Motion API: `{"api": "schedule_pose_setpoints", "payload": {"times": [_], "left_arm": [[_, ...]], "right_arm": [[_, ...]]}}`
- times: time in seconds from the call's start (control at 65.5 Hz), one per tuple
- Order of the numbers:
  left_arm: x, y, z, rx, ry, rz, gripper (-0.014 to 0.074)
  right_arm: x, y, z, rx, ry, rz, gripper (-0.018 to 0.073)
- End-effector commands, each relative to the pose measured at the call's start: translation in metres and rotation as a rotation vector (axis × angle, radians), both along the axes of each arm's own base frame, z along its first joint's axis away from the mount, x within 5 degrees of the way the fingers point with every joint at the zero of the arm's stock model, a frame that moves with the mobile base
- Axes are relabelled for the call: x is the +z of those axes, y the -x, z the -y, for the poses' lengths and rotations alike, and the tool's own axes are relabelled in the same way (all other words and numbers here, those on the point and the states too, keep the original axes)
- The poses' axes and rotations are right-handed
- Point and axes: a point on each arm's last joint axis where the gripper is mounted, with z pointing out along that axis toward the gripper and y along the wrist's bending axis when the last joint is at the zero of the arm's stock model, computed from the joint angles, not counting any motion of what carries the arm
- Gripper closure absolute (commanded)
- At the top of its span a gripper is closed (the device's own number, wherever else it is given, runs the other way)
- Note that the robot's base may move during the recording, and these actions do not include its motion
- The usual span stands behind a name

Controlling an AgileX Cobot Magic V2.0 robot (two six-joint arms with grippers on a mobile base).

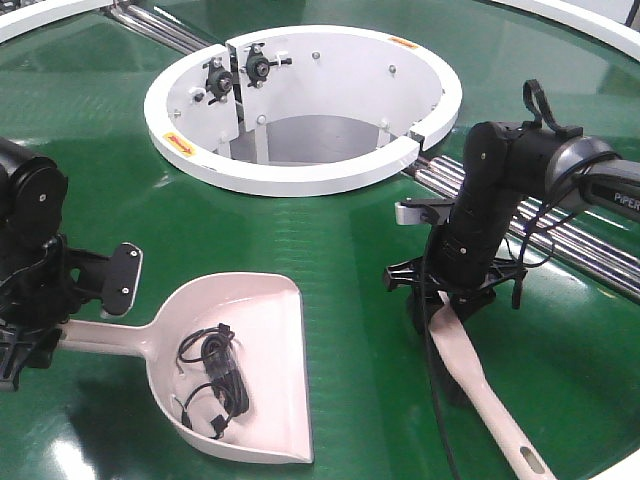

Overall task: Clean and inspect green conveyor with broom and dustpan
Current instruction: 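Carry the brush back to its spot with the right gripper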

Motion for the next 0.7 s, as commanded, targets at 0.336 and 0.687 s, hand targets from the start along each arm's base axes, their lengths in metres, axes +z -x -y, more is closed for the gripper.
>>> {"api": "schedule_pose_setpoints", "payload": {"times": [0.336,0.687], "left_arm": [[0.0171,0.0016,0.0029,0.004,0.021,0.045,0.0619],[0.0171,0.0016,0.0029,0.004,0.021,0.045,0.0619]], "right_arm": [[0.0177,0.0036,0.0033,0.003,-0.006,-0.003,0.0155],[0.0187,0.0037,0.0033,0.003,-0.007,0.001,-0.0036]]}}
